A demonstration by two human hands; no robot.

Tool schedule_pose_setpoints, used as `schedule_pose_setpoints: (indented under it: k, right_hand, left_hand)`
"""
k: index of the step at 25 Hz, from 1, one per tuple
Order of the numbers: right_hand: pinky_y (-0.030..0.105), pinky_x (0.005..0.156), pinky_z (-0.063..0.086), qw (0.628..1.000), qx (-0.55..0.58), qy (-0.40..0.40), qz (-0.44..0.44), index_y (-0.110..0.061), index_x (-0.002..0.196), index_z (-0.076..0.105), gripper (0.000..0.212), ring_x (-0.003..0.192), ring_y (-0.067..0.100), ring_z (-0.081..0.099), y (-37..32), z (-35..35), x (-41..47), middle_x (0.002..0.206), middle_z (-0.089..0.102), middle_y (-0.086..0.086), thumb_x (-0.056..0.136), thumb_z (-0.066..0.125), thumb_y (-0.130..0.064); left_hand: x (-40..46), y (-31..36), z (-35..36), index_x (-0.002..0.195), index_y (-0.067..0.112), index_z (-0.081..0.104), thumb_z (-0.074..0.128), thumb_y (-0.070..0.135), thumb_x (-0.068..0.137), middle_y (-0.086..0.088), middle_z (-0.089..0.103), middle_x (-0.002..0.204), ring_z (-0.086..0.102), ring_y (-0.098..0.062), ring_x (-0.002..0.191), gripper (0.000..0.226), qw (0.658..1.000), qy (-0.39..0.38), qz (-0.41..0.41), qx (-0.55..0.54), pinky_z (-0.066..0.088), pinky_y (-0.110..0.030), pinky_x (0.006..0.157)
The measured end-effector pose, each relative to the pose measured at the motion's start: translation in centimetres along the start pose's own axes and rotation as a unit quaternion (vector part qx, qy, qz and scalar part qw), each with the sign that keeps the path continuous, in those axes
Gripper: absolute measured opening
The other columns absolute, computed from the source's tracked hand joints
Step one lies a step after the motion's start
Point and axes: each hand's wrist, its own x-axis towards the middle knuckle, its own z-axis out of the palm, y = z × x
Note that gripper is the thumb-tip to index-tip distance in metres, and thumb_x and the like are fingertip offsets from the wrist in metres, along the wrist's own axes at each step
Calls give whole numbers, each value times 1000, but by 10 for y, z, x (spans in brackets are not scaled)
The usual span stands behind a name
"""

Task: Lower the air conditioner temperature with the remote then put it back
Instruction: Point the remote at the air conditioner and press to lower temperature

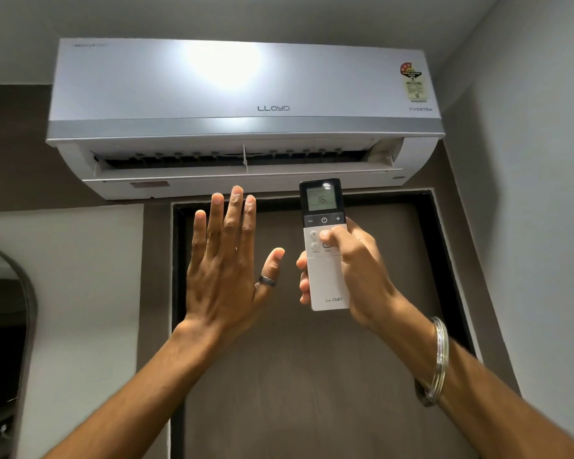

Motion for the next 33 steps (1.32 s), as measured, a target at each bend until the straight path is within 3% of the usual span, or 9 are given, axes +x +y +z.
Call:
schedule_pose_setpoints:
  k: [4, 8, 17, 26, 30, 33]
  right_hand:
    - [36, 49, 63, 1000, 3, 6, 12, -3, 129, 51, 50, 54, 24, 72, -1, 4, -5, 73, 75, 10, 91, 52, -35]
    - [37, 49, 63, 1000, 13, -2, 24, -3, 134, 48, 55, 54, 25, 72, -2, 7, -8, 74, 74, 12, 90, 52, -35]
    - [37, 49, 63, 1000, 2, 19, 10, -15, 117, 54, 33, 53, 23, 71, -3, 5, -14, 75, 73, 11, 91, 54, -35]
    - [35, 49, 63, 999, 0, 13, 41, 1, 141, 46, 67, 54, 23, 71, 2, -8, -15, 78, 72, 15, 87, 52, -37]
    - [35, 48, 63, 999, -3, 14, 45, 2, 138, 48, 65, 53, 22, 71, 4, -12, -13, 75, 73, 12, 87, 52, -37]
    - [35, 48, 63, 999, -4, 16, 40, -6, 124, 54, 47, 51, 22, 71, 3, -14, -14, 71, 74, 9, 89, 56, -37]
  left_hand:
    - [-4, 1, -4, 163, 5, 22, 33, 59, 104, -17, 14, 173, 8, -37, 161, 80, 1000, -2, 5, 1, 7, -53, 131]
    - [-4, -1, -6, 163, 5, 22, 34, 59, 103, -17, 13, 173, 8, -37, 161, 81, 1000, 0, 4, -3, 7, -53, 131]
    - [-8, -2, -9, 163, 5, 22, 36, 58, 103, -18, 13, 173, 8, -38, 161, 82, 1000, -3, -2, 2, 5, -53, 131]
    - [-11, 8, -4, 163, 5, 22, 36, 58, 103, -18, 13, 173, 8, -38, 160, 81, 1000, -12, 0, 16, 5, -52, 130]
    - [-12, 12, -1, 163, 5, 21, 35, 58, 103, -18, 12, 173, 8, -38, 160, 81, 1000, -19, -4, 13, 6, -53, 131]
    - [-15, 14, 2, 163, 5, 21, 35, 58, 103, -18, 12, 173, 8, -38, 161, 81, 1000, -24, -4, 13, 7, -54, 131]
